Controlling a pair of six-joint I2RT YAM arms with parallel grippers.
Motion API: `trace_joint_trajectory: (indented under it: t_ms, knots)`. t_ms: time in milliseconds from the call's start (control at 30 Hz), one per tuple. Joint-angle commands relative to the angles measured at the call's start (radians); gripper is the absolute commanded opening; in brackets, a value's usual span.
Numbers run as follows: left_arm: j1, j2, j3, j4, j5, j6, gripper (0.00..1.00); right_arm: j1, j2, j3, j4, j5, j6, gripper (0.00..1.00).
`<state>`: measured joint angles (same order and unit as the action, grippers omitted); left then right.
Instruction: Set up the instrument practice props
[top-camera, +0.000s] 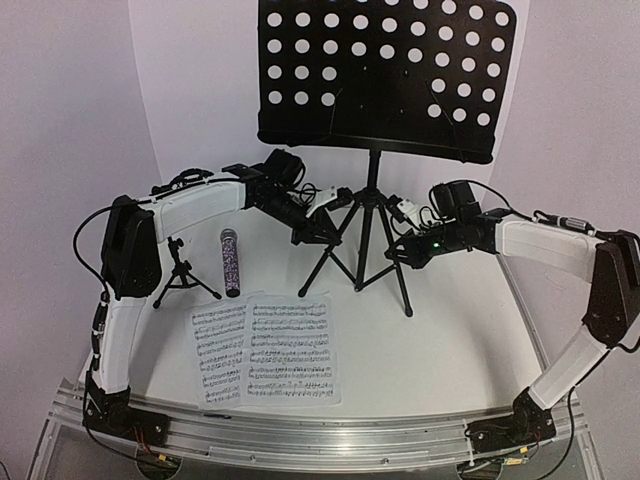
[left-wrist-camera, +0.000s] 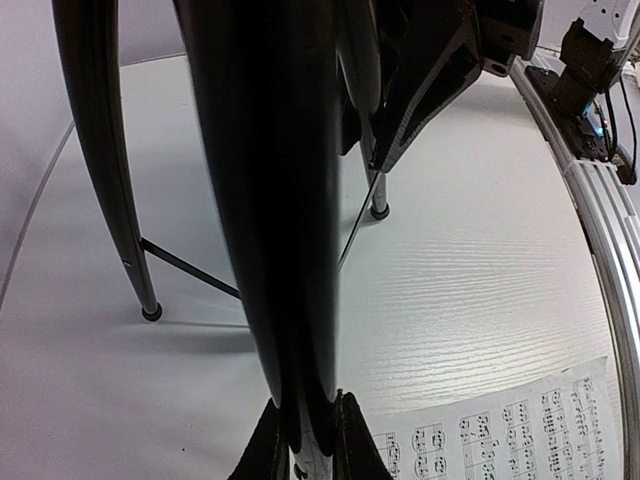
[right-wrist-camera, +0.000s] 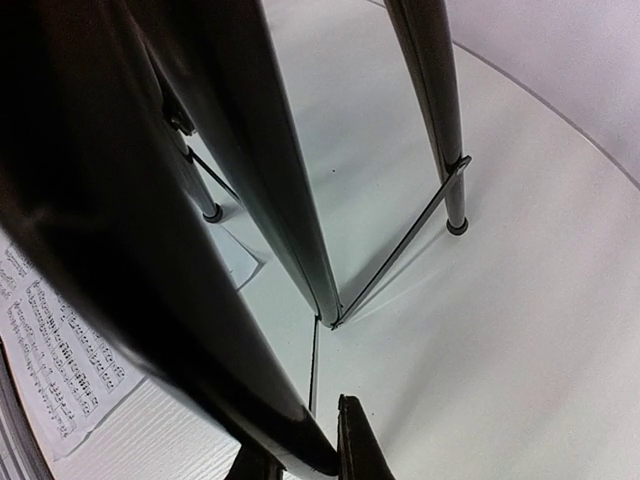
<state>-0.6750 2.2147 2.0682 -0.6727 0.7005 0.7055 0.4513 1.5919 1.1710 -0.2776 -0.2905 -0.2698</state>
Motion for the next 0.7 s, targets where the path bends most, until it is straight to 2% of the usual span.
trace_joint_trajectory:
  t_ms: [0, 167, 300, 433, 667]
  knots:
    - [0.092, -0.003, 0.024, -0.025, -0.133, 0.078, 0.00, -0.099, 0.016, 0.018, -0.102, 0.115, 0.075, 0.01]
    - [0.079, 0.006, 0.041, 0.017, -0.047, 0.030, 0.00, -0.080, -0.040, -0.009, 0.037, 0.069, 0.115, 0.09]
    - [0.067, 0.030, 0.080, 0.015, 0.006, -0.009, 0.00, -0.063, -0.017, -0.019, 0.153, 0.053, 0.186, 0.16]
    - [0.066, 0.028, 0.078, -0.004, 0.012, -0.004, 0.00, -0.063, -0.009, -0.017, 0.164, 0.026, 0.209, 0.38]
    - [0.066, 0.032, 0.089, 0.016, 0.037, -0.011, 0.00, -0.063, -0.040, -0.051, 0.176, -0.018, 0.205, 0.57]
